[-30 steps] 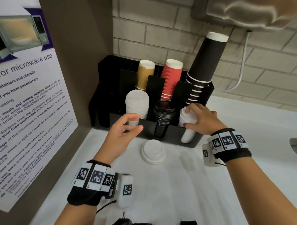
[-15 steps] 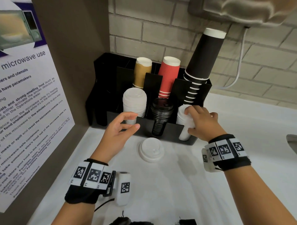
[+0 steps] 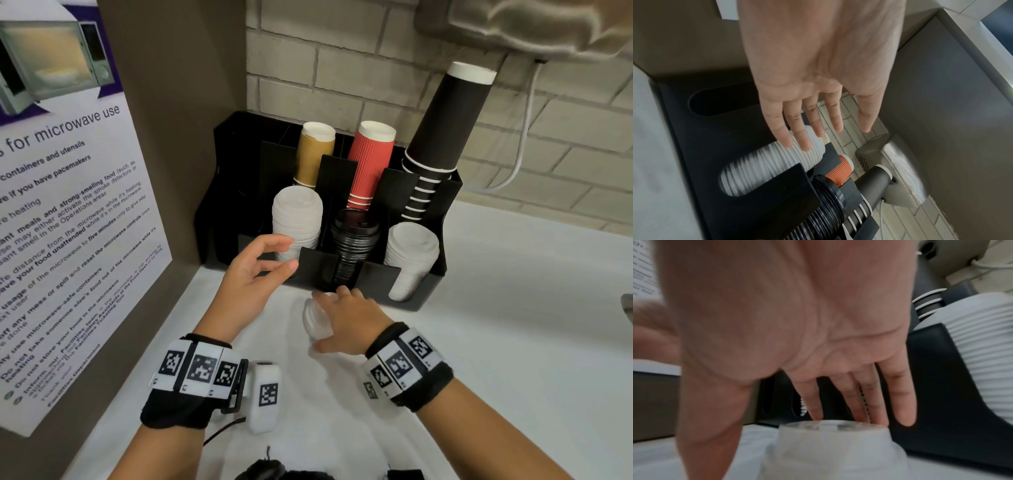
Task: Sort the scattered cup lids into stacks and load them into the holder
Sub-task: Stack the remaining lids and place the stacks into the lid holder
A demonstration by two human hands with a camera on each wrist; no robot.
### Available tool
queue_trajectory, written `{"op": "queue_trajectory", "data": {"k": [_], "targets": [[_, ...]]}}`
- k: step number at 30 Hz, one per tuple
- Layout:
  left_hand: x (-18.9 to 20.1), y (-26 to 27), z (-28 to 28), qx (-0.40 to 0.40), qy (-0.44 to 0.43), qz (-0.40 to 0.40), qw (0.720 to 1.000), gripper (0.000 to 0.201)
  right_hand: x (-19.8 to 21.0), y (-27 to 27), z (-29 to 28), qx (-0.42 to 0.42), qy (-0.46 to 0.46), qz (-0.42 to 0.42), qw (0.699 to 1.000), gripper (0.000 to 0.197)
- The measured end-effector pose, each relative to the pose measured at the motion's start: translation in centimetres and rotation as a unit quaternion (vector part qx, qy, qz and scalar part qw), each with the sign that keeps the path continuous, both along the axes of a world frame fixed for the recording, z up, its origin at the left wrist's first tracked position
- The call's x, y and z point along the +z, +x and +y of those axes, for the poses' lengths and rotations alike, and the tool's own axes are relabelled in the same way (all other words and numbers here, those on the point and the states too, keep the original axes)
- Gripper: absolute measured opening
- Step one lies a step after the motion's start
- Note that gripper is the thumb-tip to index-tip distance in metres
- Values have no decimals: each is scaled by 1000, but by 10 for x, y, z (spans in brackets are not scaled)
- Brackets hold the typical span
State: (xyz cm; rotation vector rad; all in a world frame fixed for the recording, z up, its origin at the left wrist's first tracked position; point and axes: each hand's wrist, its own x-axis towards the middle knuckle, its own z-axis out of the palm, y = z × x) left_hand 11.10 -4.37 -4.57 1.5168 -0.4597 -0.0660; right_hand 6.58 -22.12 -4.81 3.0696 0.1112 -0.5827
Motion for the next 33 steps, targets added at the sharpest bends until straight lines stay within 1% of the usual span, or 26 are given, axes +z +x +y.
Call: {"op": "queue_trajectory", "data": {"k": [2,5,8,12,15,17,18,19,21,22,23,25,27,30,33], "targets": [[0,1,0,1,2,0,1000,27,-2,3,2,-10,5,8,1000,92],[1,0,-1,1,3,0,1000,27,-2,5,0,-18,47,32,998,89],[1,-1,-1,2,7,3,1000,28,-5,6,-3,-14,64,47,997,88],[2,-1,-1,4,9,3,1000,28,-4,8,-10,-12,90,45,995,86],[4,-2,0,6,11,6,1000,29,6,7,-20,-36,163,16,986,79],[6,-3,-1,-2,17,15,1000,31,18,5,-27,-46,257,-30,965,72],[7,-4,-1,-18,19,24,999,34,25,3,-30,-46,312,-56,947,70],[8,-6,-2,-44,21,38,998,44,32,1,-32,-47,367,-78,926,68],[8,-9,-5,-104,37,54,992,76,45,-6,-32,-56,466,-94,878,67],[8,-11,-8,-129,46,50,989,88,50,-10,-30,-59,501,-92,858,67],[8,-14,-12,-149,43,46,987,95,53,-13,-28,-58,526,-89,844,67],[10,-19,-18,-166,11,46,985,98,55,-19,-24,-51,557,-83,825,68],[12,-22,-22,-170,-12,44,984,96,56,-23,-24,-53,580,-79,809,69],[12,-22,-22,-186,-16,36,982,95,56,-27,-29,-60,592,-79,800,69],[13,-23,-26,-182,-19,35,983,95,53,-30,-30,-78,606,-93,786,67]]}}
